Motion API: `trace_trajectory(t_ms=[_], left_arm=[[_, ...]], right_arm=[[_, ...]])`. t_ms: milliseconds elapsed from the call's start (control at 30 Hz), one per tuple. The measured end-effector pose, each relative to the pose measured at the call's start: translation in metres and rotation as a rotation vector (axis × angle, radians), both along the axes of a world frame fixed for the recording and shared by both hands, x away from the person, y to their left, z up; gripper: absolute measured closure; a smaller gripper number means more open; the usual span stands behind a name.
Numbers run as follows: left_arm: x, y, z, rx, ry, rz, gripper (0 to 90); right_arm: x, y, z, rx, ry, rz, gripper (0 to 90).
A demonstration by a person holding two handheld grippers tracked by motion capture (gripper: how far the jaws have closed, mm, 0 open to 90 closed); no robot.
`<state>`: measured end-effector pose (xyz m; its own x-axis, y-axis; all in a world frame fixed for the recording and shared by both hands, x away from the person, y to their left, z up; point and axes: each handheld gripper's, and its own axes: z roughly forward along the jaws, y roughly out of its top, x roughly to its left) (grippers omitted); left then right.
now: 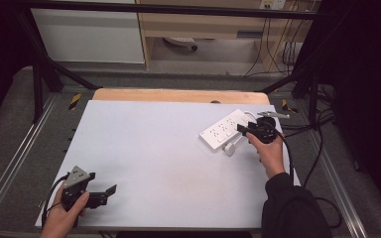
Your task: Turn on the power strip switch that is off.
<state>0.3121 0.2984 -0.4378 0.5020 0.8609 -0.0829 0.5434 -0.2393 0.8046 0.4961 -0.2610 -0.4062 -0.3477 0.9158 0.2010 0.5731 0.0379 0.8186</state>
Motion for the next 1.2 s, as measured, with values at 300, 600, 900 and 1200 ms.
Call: trace_trajectory(t_ms=[300,600,900,1200], left_arm=[[0.000,0.000,0.000,0.000,0.000,0.002,6.8],[0.000,0.000,0.000,0.003,0.004,0.000,6.8],[0.000,0.000,-0.001,0.003,0.007,0.002,6.8],[0.000,0.000,-0.001,0.002,0.007,0.003,6.8]], right_arm=[[-0.008,-0.006,-0.001,0.002,0.015,-0.013,27.7],[-0.017,-0.013,0.004,0.005,0.017,-0.043,7.8],[-0.026,-0.019,0.010,0.010,0.007,-0.046,5.9],[-0.035,-0.022,0.018,-0.005,-0.017,-0.046,4.3]])
